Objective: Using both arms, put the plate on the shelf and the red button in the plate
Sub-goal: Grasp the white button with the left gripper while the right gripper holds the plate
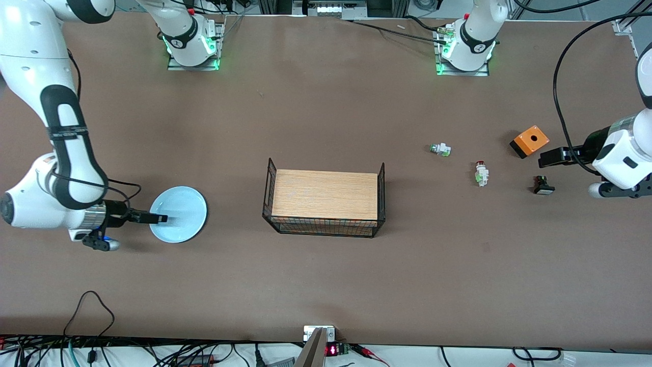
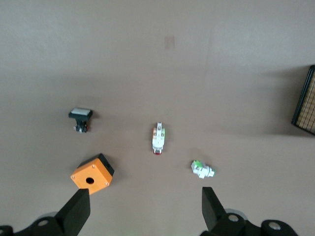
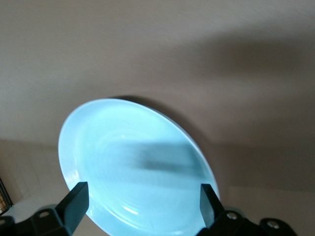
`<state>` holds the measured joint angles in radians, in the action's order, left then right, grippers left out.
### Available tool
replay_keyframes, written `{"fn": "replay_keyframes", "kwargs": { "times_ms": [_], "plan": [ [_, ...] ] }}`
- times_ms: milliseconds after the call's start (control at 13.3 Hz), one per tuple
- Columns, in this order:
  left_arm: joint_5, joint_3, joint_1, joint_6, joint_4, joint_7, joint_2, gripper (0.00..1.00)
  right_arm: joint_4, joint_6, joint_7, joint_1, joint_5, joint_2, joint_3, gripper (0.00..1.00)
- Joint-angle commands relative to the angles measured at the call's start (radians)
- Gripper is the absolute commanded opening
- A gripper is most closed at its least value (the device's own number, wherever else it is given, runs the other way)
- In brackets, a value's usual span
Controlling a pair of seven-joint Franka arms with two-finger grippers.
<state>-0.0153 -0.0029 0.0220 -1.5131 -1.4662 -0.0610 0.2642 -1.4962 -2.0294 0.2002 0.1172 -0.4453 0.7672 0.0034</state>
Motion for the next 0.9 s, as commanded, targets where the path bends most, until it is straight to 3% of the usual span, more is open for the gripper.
{"fn": "replay_keyframes", "kwargs": {
  "times_ms": [0,528,829],
  "plan": [
    [-0.012,-0.009,-0.011,0.01,-0.017,-0.013,0.067,1.0,0.024,0.0,0.031,-0.004,0.003,0.0,-0.005,1.0],
    [-0.012,-0.019,-0.065,-0.215,-0.166,-0.011,0.165,1.0,0.048,-0.031,0.186,0.018,0.051,0.035,-0.011,1.0],
    [-0.012,-0.019,-0.065,-0.363,-0.281,0.0,0.17,1.0,0.048,-0.069,0.192,0.009,0.06,0.055,-0.011,0.92]
  ]
}}
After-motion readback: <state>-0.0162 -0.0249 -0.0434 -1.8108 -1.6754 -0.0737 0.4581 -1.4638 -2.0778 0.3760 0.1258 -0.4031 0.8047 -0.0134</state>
